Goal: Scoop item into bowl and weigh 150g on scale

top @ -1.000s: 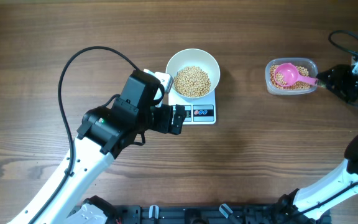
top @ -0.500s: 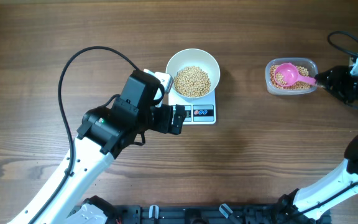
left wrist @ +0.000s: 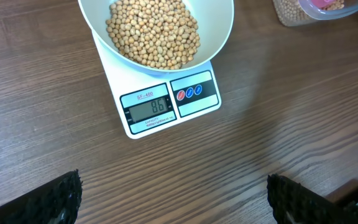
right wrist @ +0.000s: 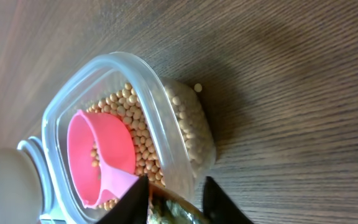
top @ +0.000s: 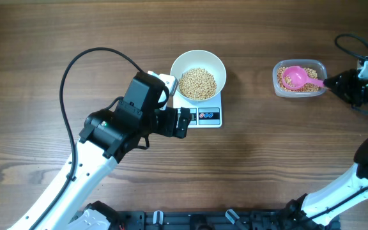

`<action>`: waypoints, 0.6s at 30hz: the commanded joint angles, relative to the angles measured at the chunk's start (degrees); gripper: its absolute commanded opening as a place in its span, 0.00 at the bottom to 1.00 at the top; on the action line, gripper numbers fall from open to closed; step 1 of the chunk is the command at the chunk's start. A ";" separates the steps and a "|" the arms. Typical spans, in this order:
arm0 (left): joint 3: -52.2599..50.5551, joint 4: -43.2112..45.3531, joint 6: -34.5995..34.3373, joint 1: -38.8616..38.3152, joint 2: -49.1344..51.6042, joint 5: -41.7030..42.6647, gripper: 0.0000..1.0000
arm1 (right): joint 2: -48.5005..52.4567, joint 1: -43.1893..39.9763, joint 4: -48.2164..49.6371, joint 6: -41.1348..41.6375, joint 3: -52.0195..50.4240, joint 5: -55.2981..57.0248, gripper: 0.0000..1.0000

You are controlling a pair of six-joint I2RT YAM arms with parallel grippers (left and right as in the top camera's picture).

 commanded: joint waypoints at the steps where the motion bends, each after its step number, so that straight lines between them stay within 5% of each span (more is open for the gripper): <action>1: -0.24 0.00 1.18 -0.26 -0.04 -0.55 1.00 | 1.05 0.39 0.02 -0.31 -0.52 -0.35 0.20; 18: -0.24 0.00 1.18 -0.26 -0.04 -0.55 1.00 | 0.96 0.39 -1.75 2.67 1.53 -1.51 0.11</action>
